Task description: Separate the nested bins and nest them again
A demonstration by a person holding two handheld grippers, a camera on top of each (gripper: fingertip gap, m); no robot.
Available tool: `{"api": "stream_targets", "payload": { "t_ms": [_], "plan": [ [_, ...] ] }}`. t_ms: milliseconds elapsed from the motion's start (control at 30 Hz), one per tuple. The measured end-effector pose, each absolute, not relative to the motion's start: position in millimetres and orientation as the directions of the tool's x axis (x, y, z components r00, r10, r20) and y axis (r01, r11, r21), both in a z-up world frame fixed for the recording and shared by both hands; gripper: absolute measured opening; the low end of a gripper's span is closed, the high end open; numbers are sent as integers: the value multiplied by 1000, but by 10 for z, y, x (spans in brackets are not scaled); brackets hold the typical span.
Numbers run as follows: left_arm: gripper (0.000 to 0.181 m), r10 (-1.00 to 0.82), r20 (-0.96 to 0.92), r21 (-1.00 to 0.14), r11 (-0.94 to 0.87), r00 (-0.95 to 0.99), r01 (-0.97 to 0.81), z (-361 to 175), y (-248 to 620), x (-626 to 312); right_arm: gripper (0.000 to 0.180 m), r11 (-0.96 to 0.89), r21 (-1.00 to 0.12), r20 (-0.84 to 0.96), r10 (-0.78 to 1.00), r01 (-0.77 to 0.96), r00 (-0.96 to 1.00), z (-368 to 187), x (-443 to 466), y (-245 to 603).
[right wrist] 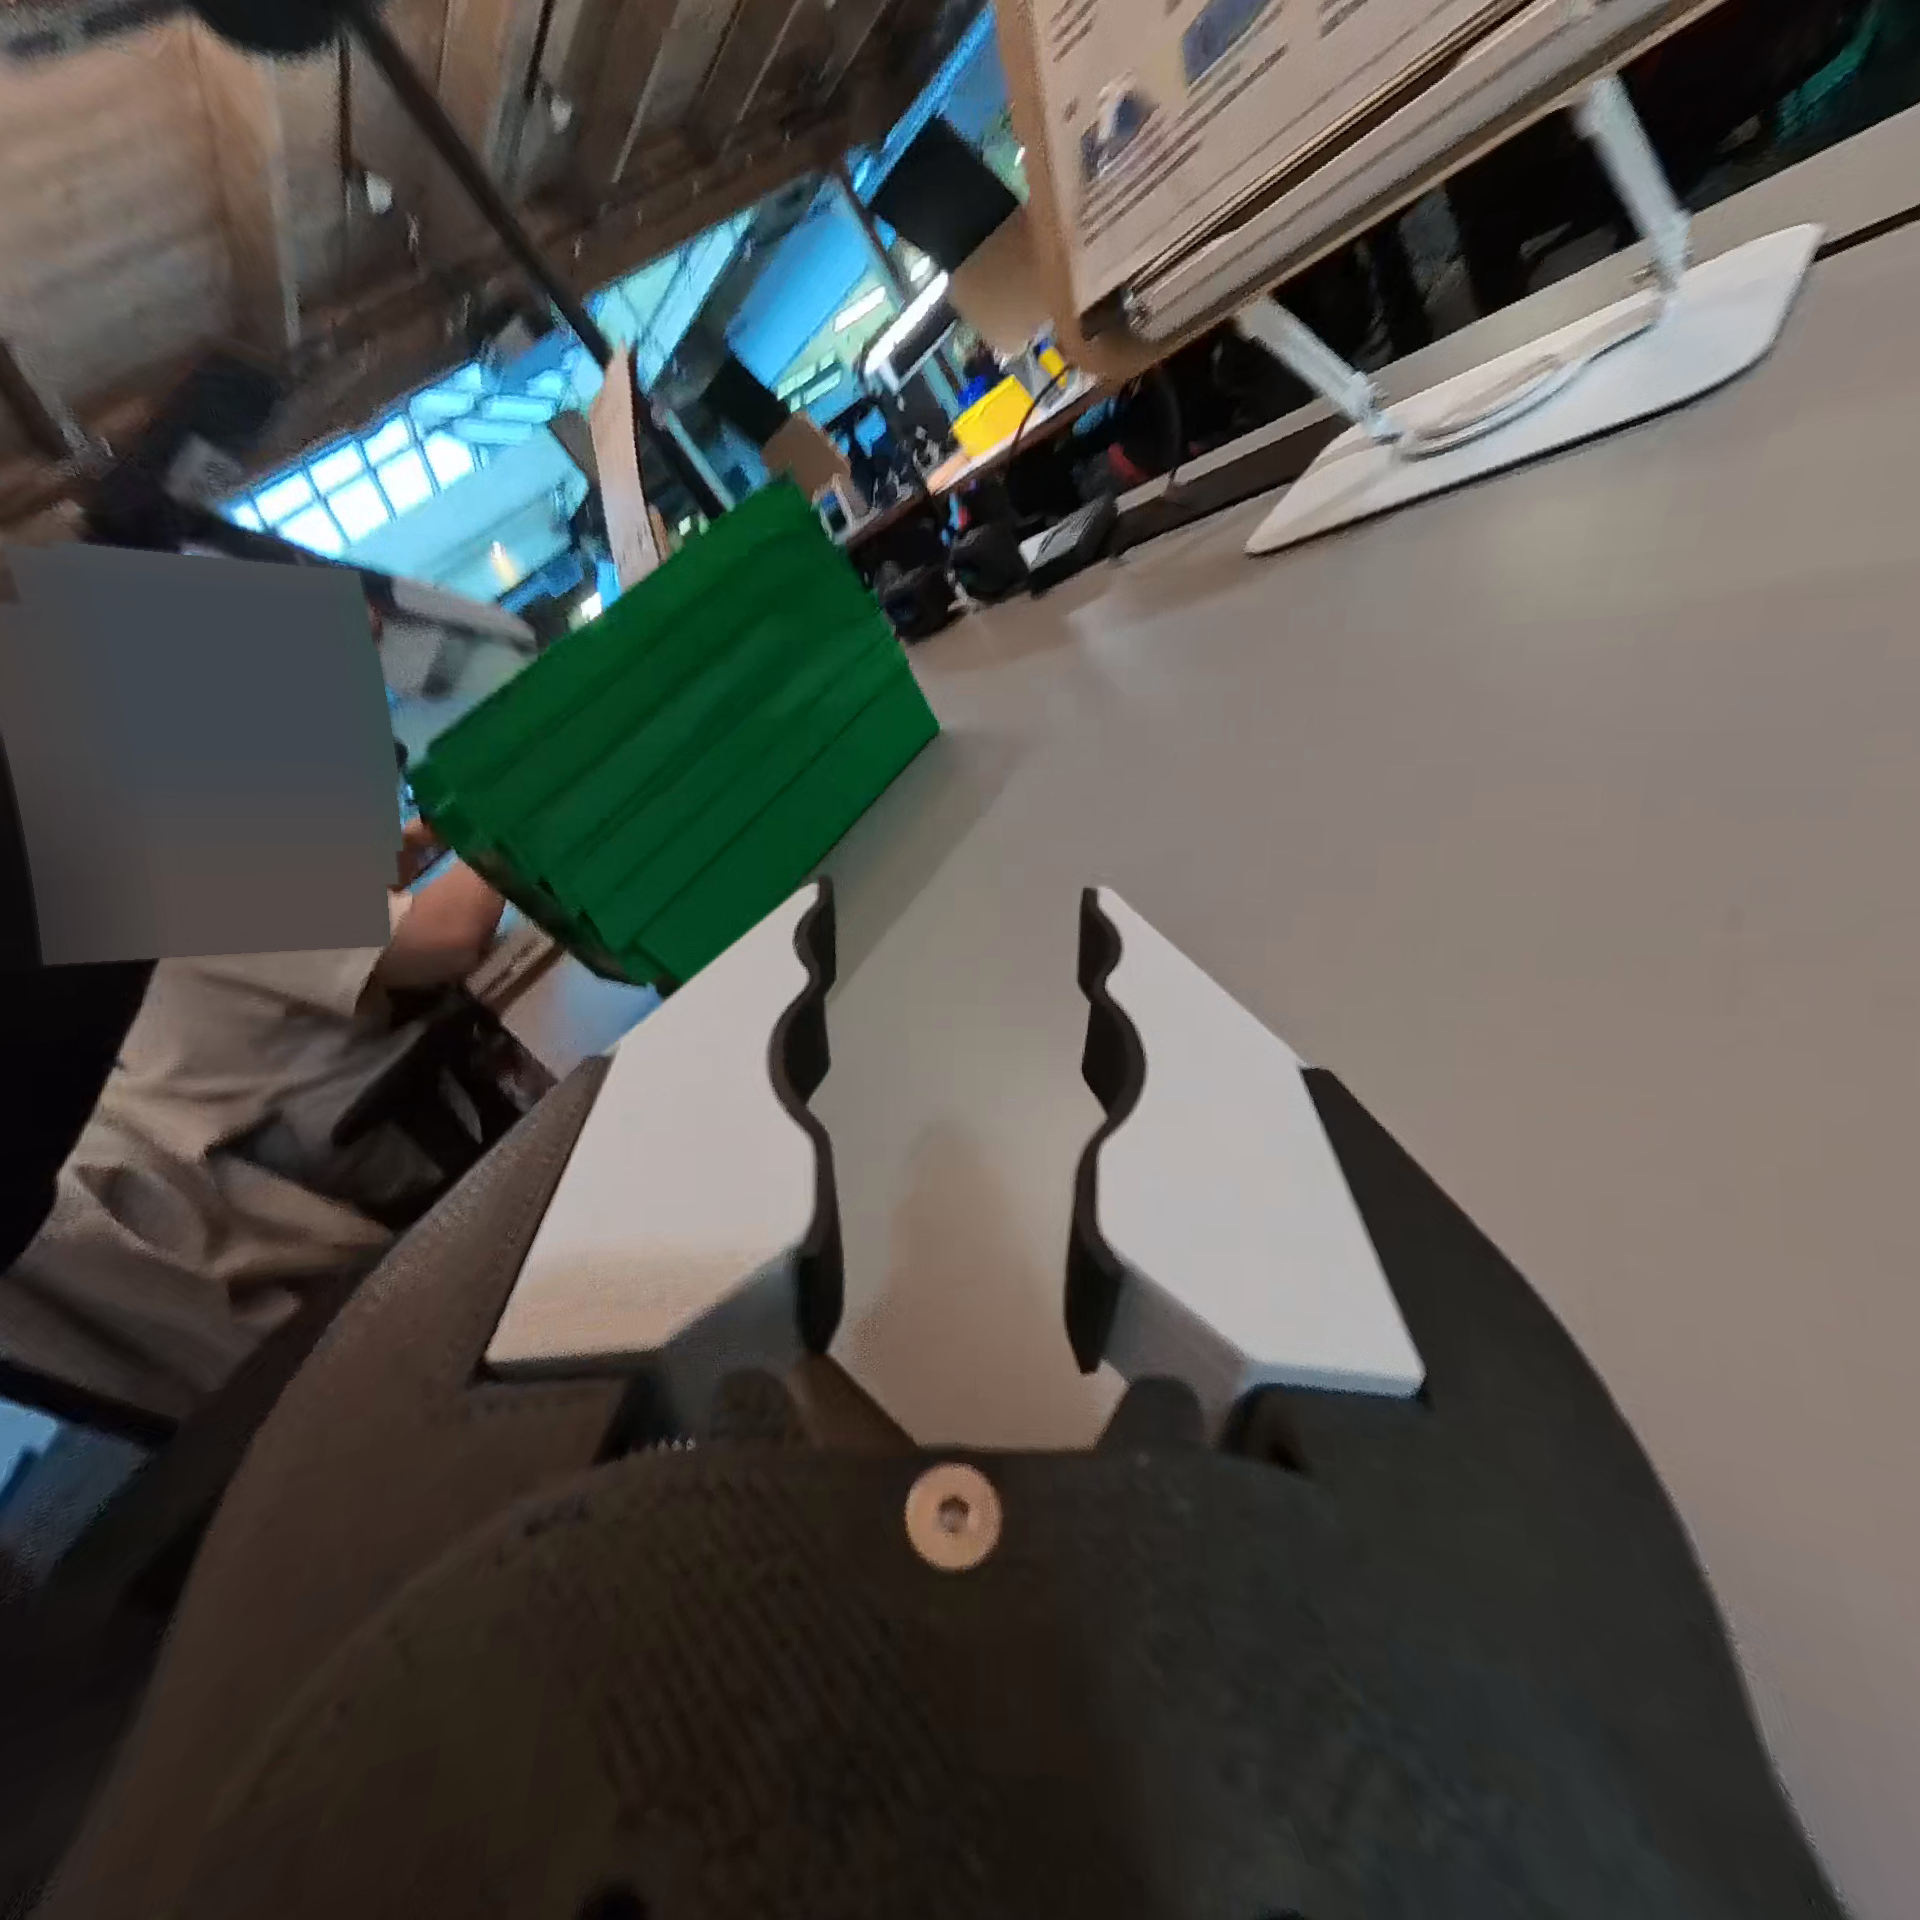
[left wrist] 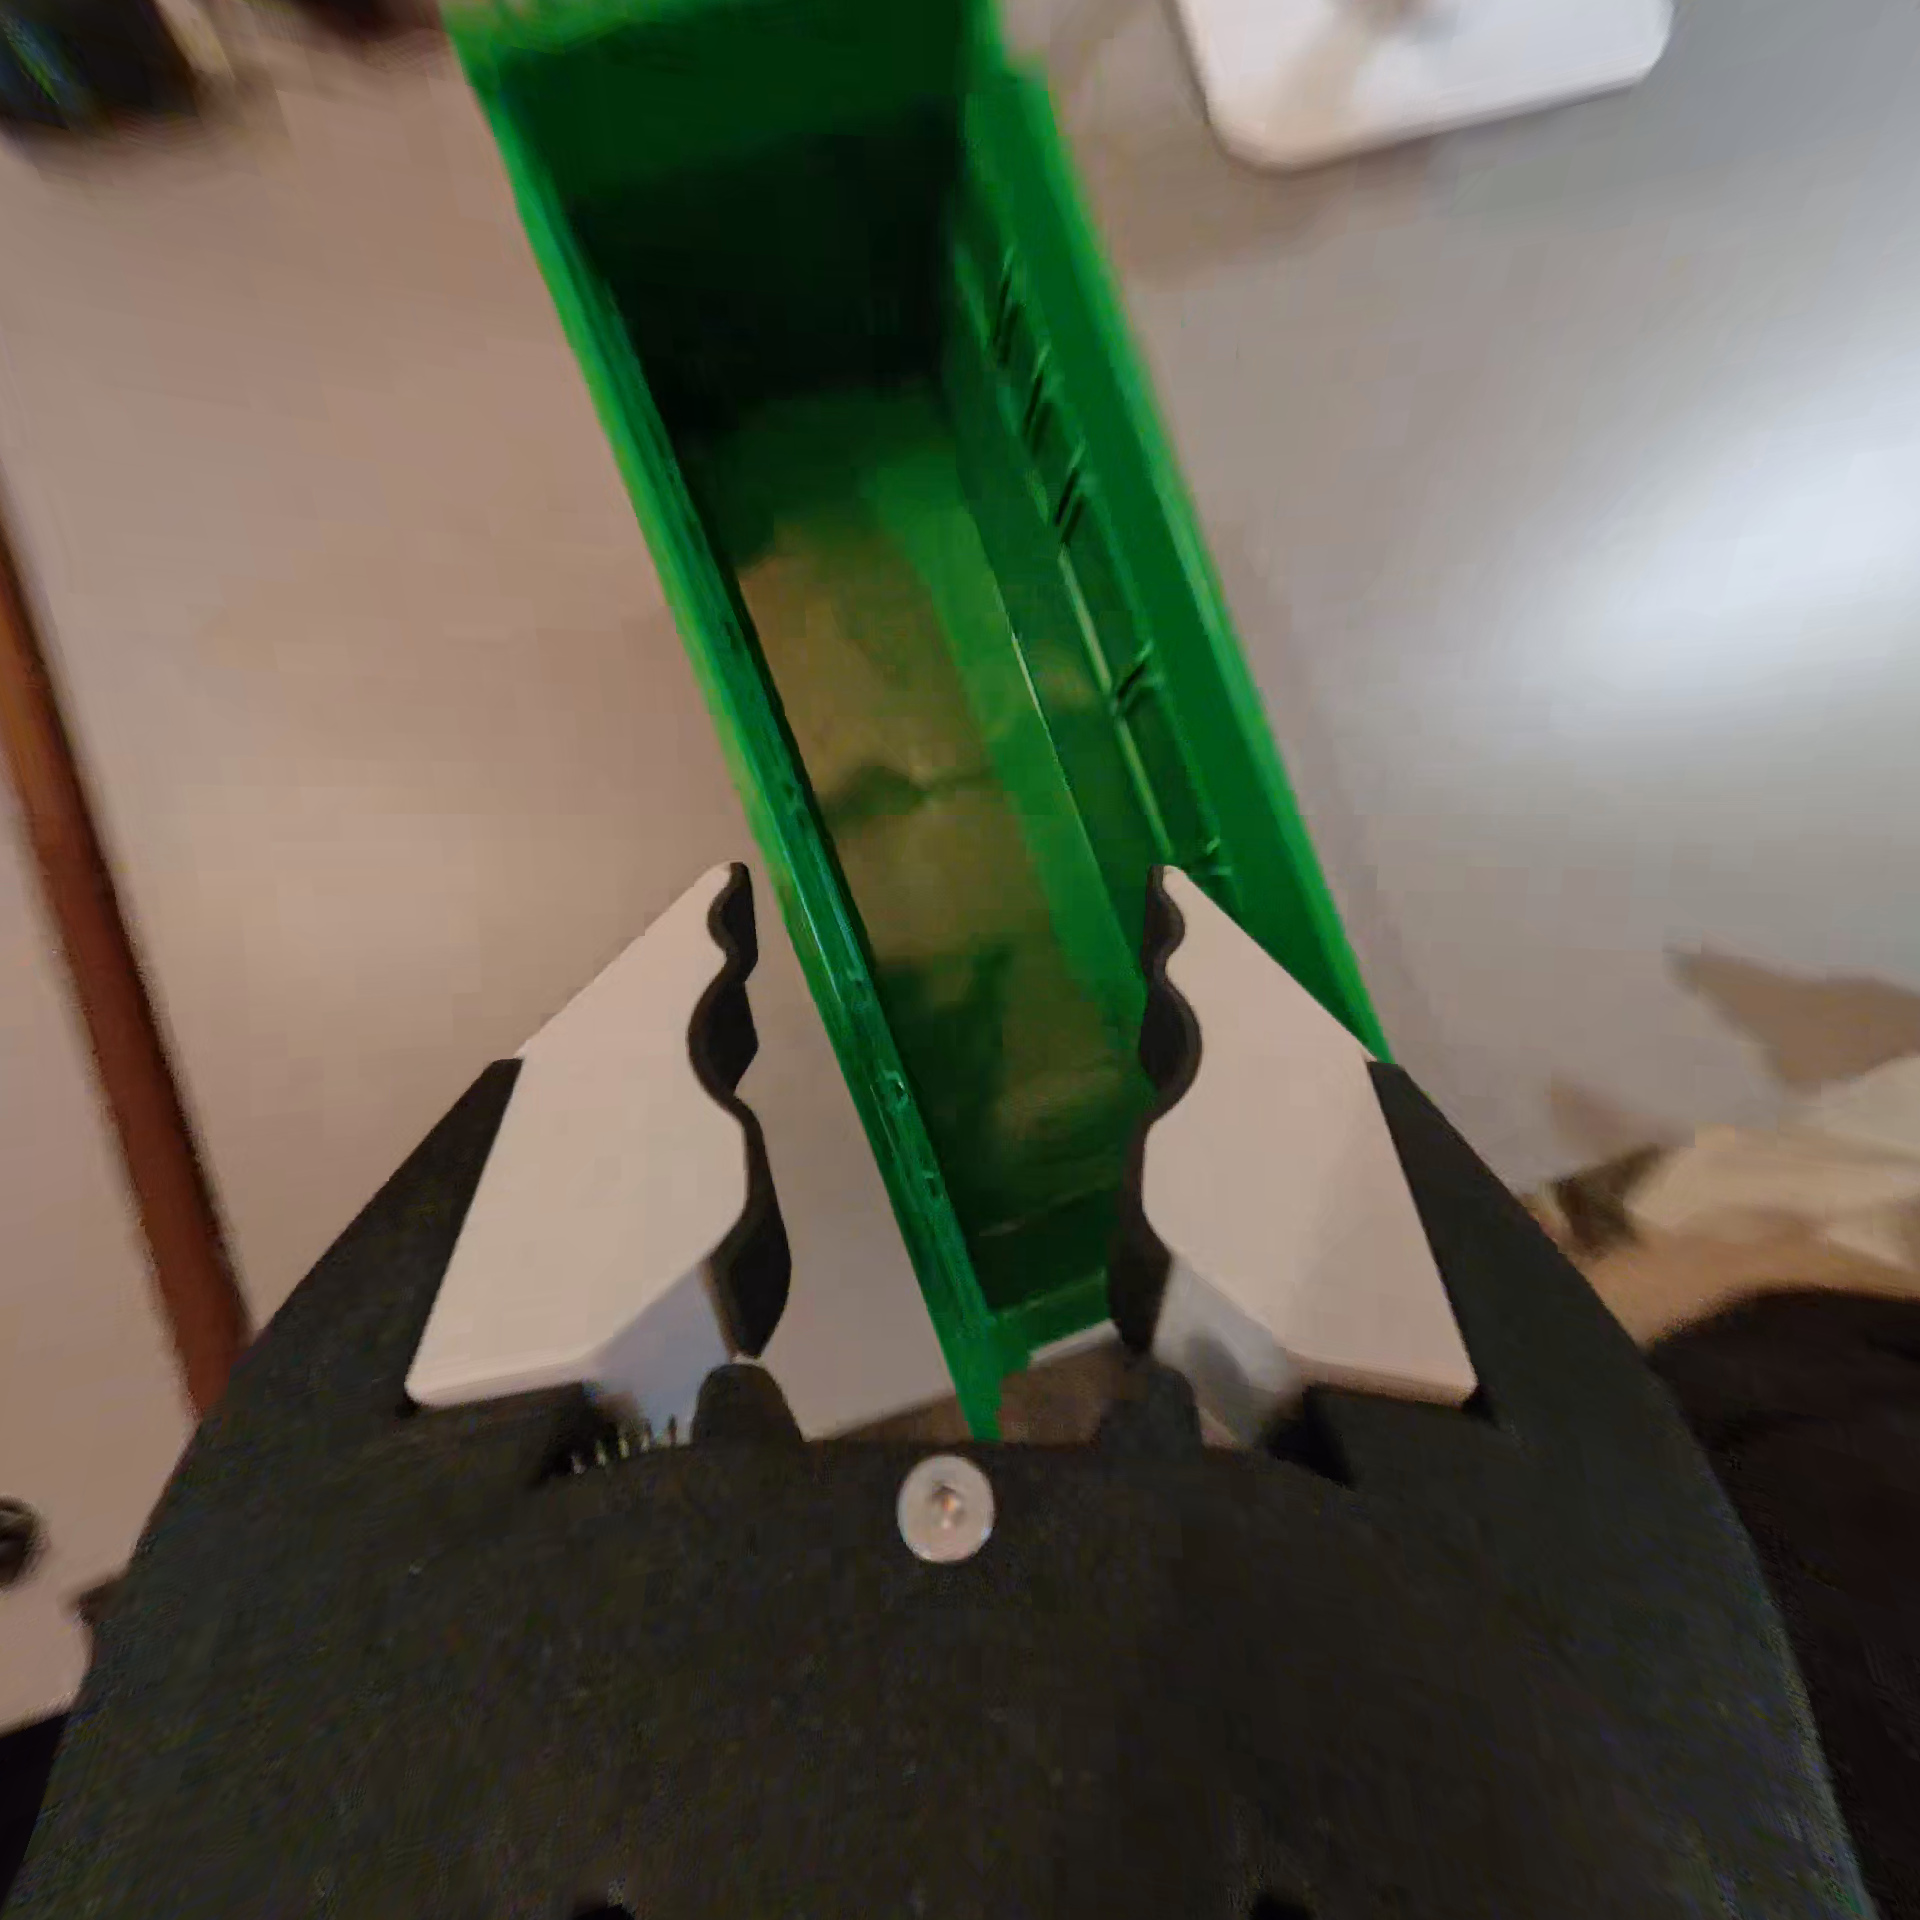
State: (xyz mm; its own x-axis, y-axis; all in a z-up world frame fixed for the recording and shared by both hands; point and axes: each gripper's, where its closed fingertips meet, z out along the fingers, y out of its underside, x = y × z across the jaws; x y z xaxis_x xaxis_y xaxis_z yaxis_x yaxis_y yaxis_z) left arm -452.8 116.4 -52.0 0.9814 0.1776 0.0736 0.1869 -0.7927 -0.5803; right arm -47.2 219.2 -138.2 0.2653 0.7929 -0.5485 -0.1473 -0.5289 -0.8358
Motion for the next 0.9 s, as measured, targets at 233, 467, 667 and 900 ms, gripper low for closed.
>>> {"api": "stream_targets", "payload": {
  "t_ms": [233,467,667,900],
  "plan": [
    [73,91,-163,-798,-598,982,-77,-77,1064,-4234,50,-333,-918,-262,916,213,304,-1311,-865,1845],
    [73,219,121,-897,-393,968,201,-32,707,-3873,55,-299,-935,-276,951,192,139,-1340,-1340,1548],
    [70,532,-37,-979,-187,846,75,-354,258,-3980,57,-539,-834,-539,842,119,27,-1258,-1544,1193],
    [74,601,-58,-996,-91,797,-4,-972,-267,-4093,55,-399,-905,-385,916,151,114,-1333,-1511,1238]
  ]
}}
